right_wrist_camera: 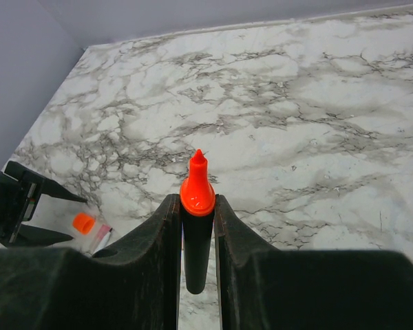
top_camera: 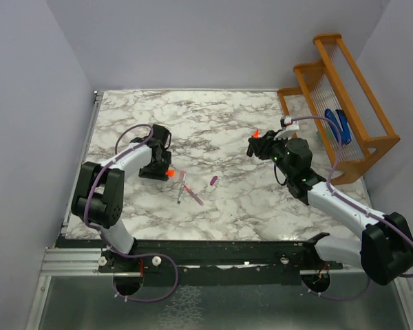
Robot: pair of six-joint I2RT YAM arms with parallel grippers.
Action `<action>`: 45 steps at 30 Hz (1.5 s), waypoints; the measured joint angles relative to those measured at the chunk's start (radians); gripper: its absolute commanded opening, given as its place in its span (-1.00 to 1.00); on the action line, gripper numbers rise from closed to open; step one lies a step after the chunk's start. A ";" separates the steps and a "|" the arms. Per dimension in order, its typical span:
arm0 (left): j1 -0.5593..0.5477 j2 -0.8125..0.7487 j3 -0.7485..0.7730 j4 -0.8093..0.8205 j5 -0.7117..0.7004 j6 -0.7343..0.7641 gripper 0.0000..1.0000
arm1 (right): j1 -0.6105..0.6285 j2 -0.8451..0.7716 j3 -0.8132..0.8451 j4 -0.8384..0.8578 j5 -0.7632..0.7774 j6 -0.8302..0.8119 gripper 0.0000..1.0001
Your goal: Insert the pens into the pen caps
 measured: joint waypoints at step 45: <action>0.058 0.190 0.206 -0.019 0.081 0.234 -1.00 | 0.000 0.001 -0.002 0.000 0.037 -0.024 -0.99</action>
